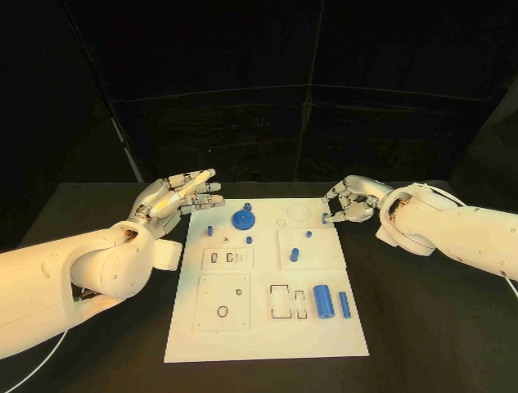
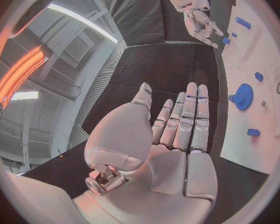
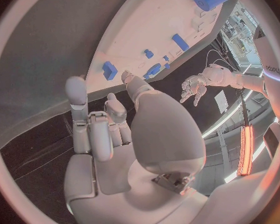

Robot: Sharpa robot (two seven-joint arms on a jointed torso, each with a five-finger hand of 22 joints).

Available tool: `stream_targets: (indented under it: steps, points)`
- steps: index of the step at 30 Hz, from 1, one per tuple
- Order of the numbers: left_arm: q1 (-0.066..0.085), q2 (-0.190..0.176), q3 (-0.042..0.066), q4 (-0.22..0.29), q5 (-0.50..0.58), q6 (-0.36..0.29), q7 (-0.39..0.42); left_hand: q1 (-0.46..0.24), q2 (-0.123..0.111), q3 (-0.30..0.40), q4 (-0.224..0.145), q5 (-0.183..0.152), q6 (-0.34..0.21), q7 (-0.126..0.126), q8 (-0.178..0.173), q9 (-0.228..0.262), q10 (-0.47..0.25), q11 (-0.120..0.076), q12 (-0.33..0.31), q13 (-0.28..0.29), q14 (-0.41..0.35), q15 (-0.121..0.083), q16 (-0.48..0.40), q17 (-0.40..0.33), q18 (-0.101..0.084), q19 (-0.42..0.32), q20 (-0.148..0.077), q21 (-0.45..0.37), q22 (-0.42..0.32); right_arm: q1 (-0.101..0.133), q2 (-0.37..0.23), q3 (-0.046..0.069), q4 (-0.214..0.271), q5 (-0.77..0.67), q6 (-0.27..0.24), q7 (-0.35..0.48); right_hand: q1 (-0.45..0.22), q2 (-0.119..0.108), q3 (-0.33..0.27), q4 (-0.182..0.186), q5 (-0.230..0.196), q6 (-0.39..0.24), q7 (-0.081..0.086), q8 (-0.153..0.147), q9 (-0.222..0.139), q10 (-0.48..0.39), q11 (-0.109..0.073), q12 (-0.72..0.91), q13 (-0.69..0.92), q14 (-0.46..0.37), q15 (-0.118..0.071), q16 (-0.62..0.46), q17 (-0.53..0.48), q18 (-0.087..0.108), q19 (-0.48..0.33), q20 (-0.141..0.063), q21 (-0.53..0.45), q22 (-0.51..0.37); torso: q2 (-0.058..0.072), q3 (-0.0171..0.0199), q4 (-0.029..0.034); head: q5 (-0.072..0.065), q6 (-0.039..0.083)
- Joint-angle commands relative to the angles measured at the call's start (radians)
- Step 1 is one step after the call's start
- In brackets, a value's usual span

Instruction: Assemble the parts on the task board

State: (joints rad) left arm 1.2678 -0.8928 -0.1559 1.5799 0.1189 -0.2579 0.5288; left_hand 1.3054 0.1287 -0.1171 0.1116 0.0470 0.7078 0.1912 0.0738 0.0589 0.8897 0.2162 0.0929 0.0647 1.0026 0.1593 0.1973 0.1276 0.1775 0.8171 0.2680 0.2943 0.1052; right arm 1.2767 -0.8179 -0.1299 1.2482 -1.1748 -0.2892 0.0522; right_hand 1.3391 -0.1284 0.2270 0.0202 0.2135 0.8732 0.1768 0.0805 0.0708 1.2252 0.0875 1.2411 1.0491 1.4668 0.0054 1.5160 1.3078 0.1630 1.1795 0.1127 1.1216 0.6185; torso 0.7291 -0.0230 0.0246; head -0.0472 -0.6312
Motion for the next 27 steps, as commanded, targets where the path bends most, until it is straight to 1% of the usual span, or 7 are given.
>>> stream_targets:
  steps: [1, 6, 12, 17, 19, 24, 27]
  points:
    - [0.001, 0.001, 0.001, 0.0, -0.006, 0.014, 0.006, 0.001, 0.011, -0.004, -0.001, 0.002, 0.006, 0.083, -0.003, 0.001, 0.001, 0.002, -0.006, 0.0, 0.001, 0.005, -0.003, 0.0, 0.004, -0.002, 0.003, -0.004, -0.001, -0.002, 0.002, 0.0, -0.002, -0.011, 0.015, -0.008, -0.005, 0.003, -0.006, -0.001, -0.004, -0.004, 0.001, -0.001, -0.001, -0.003, 0.001, -0.003, 0.002, 0.073, 0.004, -0.006, 0.124, -0.007, -0.006, 0.0, -0.004, 0.001, 0.0, 0.0006, -0.0002, -0.001, -0.002]
    - [0.001, 0.001, 0.001, 0.0, -0.006, 0.013, 0.006, 0.001, 0.011, -0.004, -0.001, 0.002, 0.006, 0.083, -0.003, 0.001, 0.001, 0.002, -0.006, 0.0, 0.001, 0.005, -0.003, 0.0, 0.004, -0.002, 0.003, -0.004, -0.001, -0.008, 0.007, 0.0, -0.008, -0.013, 0.017, -0.012, 0.002, 0.011, -0.009, -0.001, -0.002, 0.004, -0.001, 0.004, 0.001, -0.001, -0.001, -0.001, 0.005, 0.073, 0.002, -0.005, 0.124, -0.008, -0.005, -0.001, -0.003, 0.003, 0.0, -0.0006, 0.0011, -0.004, -0.003]
    - [0.001, 0.001, 0.001, 0.0, -0.006, 0.013, 0.006, 0.002, 0.013, -0.004, -0.002, 0.002, 0.006, 0.083, -0.003, 0.001, 0.002, 0.002, -0.007, 0.0, 0.001, 0.004, -0.003, 0.0, 0.004, -0.002, 0.003, -0.004, -0.001, -0.023, 0.011, 0.0, -0.013, -0.016, 0.017, -0.014, 0.009, 0.02, -0.012, -0.003, 0.002, 0.019, -0.004, 0.011, 0.003, 0.003, -0.003, 0.003, 0.011, 0.074, 0.0, -0.005, 0.126, -0.008, -0.003, -0.002, -0.001, 0.005, 0.0, 0.0002, 0.0012, -0.002, -0.005]
    - [0.001, -0.001, 0.001, 0.0, -0.006, 0.013, 0.006, 0.002, 0.013, -0.004, -0.002, 0.002, 0.006, 0.083, -0.003, 0.001, 0.002, 0.002, -0.007, 0.0, 0.001, 0.004, -0.003, 0.0, 0.004, -0.002, 0.003, -0.004, -0.001, -0.033, 0.015, 0.0, -0.018, -0.019, 0.008, -0.013, 0.013, 0.029, -0.014, -0.003, 0.003, 0.032, -0.006, 0.018, 0.005, 0.007, -0.006, 0.006, 0.015, 0.075, -0.002, -0.004, 0.128, -0.008, -0.001, -0.004, 0.001, 0.008, 0.0, -0.0001, 0.0005, 0.0, -0.007]
    - [0.001, -0.001, 0.001, 0.0, -0.006, 0.013, 0.006, 0.002, 0.013, -0.004, -0.002, 0.002, 0.006, 0.083, -0.003, 0.001, 0.002, 0.002, -0.007, 0.0, 0.001, 0.004, -0.003, 0.0, 0.004, -0.002, 0.003, -0.004, -0.001, -0.035, 0.017, 0.0, -0.021, -0.02, 0.001, -0.012, 0.014, 0.035, -0.014, -0.002, 0.003, 0.04, -0.007, 0.021, 0.006, 0.012, -0.007, 0.01, 0.021, 0.075, -0.003, -0.003, 0.13, -0.009, 0.001, -0.005, 0.002, 0.011, -0.001, 0.0008, 0.0, 0.001, -0.008]
    - [0.001, -0.001, 0.001, -0.001, -0.006, 0.013, 0.006, 0.002, 0.013, -0.004, -0.002, 0.002, 0.006, 0.083, -0.003, 0.001, 0.002, 0.002, -0.007, 0.0, 0.001, 0.004, -0.003, 0.0, 0.004, -0.002, 0.003, -0.004, -0.001, -0.038, 0.021, 0.0, -0.027, -0.02, -0.012, -0.012, 0.014, 0.043, -0.015, 0.0, 0.003, 0.051, -0.009, 0.026, 0.006, 0.019, -0.009, 0.016, 0.029, 0.076, -0.004, -0.001, 0.134, -0.009, 0.004, -0.007, 0.005, 0.016, 0.0, 0.0002, 0.0019, -0.001, -0.008]
    - [0.001, -0.001, 0.001, -0.001, -0.006, 0.013, 0.006, 0.002, 0.013, -0.004, -0.002, 0.002, 0.006, 0.083, -0.003, 0.001, 0.002, 0.002, -0.007, 0.0, 0.001, 0.004, -0.003, 0.0, 0.004, -0.002, 0.003, -0.004, -0.001, -0.038, 0.022, 0.0, -0.029, -0.017, -0.017, -0.013, 0.013, 0.047, -0.015, 0.001, 0.003, 0.055, -0.01, 0.027, 0.006, 0.022, -0.01, 0.018, 0.032, 0.077, -0.005, 0.0, 0.135, -0.01, 0.005, -0.007, 0.006, 0.018, -0.001, 0.0005, 0.0009, 0.001, -0.008]
